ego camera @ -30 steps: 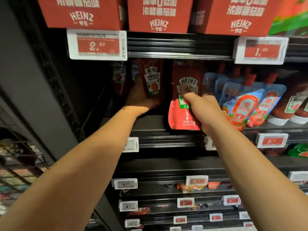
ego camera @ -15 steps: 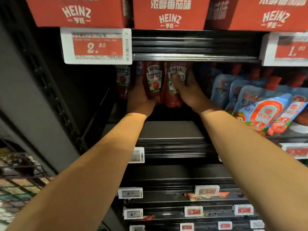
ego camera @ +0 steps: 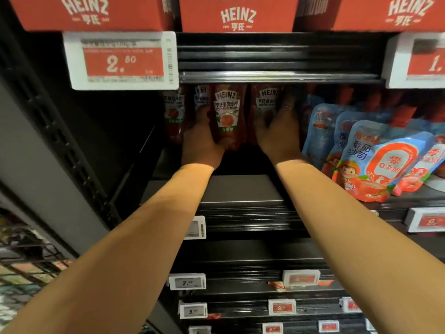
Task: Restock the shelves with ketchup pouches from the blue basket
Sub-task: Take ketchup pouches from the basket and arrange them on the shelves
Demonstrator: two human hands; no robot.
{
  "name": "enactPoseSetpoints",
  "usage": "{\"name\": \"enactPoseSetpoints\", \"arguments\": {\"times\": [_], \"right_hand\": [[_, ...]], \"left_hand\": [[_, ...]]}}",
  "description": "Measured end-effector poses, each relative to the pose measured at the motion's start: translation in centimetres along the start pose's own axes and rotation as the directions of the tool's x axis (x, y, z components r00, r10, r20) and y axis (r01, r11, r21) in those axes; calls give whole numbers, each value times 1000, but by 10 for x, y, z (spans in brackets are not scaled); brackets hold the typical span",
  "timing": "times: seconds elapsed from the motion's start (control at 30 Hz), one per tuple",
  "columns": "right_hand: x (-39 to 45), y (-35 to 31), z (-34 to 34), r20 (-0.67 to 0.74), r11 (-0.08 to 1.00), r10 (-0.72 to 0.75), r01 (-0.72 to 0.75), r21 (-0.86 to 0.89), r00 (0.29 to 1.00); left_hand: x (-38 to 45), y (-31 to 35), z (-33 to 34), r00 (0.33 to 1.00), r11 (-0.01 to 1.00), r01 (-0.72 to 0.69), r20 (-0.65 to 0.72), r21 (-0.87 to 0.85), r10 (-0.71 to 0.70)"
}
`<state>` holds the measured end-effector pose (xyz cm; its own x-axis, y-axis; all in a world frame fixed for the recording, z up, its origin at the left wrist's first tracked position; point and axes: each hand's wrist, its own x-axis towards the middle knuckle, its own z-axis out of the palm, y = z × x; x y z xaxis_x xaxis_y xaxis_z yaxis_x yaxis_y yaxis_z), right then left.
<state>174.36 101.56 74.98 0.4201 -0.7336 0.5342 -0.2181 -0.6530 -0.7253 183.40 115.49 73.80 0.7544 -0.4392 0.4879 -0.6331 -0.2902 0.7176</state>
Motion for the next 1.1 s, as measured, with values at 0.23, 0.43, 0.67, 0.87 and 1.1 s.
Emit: {"name": "enactPoseSetpoints", "arguments": {"times": [0.23, 0.43, 0.67, 0.87, 1.1], "right_hand": [[-2, -2, 1, 9, 995, 24, -24, -93, 1000], [-1, 3, -1, 19, 970, 75, -69, -234, 997], [-1, 0, 1, -6, 981, 100, -100, -165, 995], [3, -5, 3, -76, 987, 78, -87, -131, 994], [0, -4, 4, -22, 981, 63, -66, -184, 998]], "left_hand": [[-2, 13, 7, 997, 983, -65, 44, 173, 58], [4, 15, 16, 995, 950, -87, 81, 298, 65], [9, 11, 15, 999, 971, -48, 34, 235, 41], [8, 11, 16, 999, 974, -35, -2, 224, 37], [10, 11, 22, 996, 965, -71, 68, 252, 55]]}}
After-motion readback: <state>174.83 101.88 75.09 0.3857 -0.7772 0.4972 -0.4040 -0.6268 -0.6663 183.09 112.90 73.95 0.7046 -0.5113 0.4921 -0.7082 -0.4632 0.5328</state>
